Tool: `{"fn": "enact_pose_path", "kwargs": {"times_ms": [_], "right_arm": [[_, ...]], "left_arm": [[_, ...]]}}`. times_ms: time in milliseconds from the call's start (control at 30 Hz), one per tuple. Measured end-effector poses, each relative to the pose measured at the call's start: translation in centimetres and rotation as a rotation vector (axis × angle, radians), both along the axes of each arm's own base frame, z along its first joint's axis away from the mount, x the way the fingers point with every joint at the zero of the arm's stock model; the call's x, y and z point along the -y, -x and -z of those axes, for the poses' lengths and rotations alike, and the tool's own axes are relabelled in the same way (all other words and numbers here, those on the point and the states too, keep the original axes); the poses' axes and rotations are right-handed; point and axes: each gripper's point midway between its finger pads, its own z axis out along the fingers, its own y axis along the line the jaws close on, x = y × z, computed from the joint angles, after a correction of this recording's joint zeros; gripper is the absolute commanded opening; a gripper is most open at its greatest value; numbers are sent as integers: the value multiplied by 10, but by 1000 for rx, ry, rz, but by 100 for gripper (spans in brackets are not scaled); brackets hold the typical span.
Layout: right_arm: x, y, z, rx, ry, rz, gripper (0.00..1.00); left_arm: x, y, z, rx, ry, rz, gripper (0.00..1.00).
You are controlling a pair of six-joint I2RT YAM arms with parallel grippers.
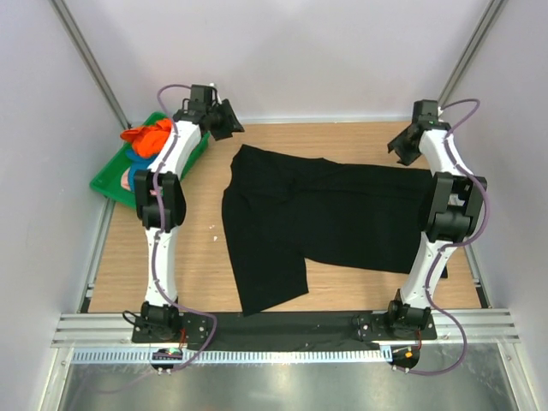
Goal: Fold and stack the t-shirts
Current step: Fold the tshirt
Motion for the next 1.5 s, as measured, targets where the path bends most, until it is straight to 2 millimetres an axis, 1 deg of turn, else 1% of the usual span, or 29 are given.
{"fn": "enact_pose_path", "kwargs": {"times_ms": [33, 100, 167, 233, 300, 367, 467, 567, 733, 833, 900, 1000, 1133, 1233, 1300, 1367, 1500], "right_arm": [[11, -2, 2, -5, 18, 7, 48], [29, -3, 9, -28, 54, 5, 46], [40, 0, 16, -56, 78, -1, 43], [50, 7, 21, -86, 94, -2, 41], [60, 12, 23, -103, 108, 0, 40], [69, 16, 25, -111, 119, 8, 39], [80, 21, 27, -123, 132, 14, 39], [90, 22, 32, -131, 149, 13, 39], [98, 17, 46, -141, 180, -4, 44], [105, 16, 57, -170, 207, -20, 47], [112, 10, 60, -179, 223, -29, 48], [128, -1, 60, -171, 252, -24, 49], [143, -4, 57, -172, 279, -17, 52], [150, -8, 55, -164, 281, -14, 52], [151, -13, 57, -158, 280, -18, 53], [150, -16, 61, -158, 277, -29, 54], [143, -21, 73, -159, 245, -75, 53]], "left_arm": [[2, -6, 12, -4, 8, 4, 46], [7, -13, 40, -37, 38, 7, 43], [14, -17, 64, -65, 73, 4, 42], [22, -15, 86, -106, 118, 1, 41], [30, -11, 102, -136, 143, -1, 41], [39, -6, 112, -159, 155, -5, 42], [49, -1, 117, -178, 152, -24, 43], [53, -1, 120, -184, 132, -54, 43], [49, -6, 123, -226, 101, -113, 43], [45, -5, 126, -252, 87, -150, 45], [42, -3, 127, -262, 81, -166, 45], [38, -3, 128, -273, 76, -189, 46], [26, -2, 128, -290, 71, -208, 46], [9, 0, 127, -299, 69, -227, 46], [-4, 1, 127, -303, 60, -234, 46], [-12, 1, 127, -304, 63, -234, 46], [-16, 1, 127, -304, 72, -218, 46]]}}
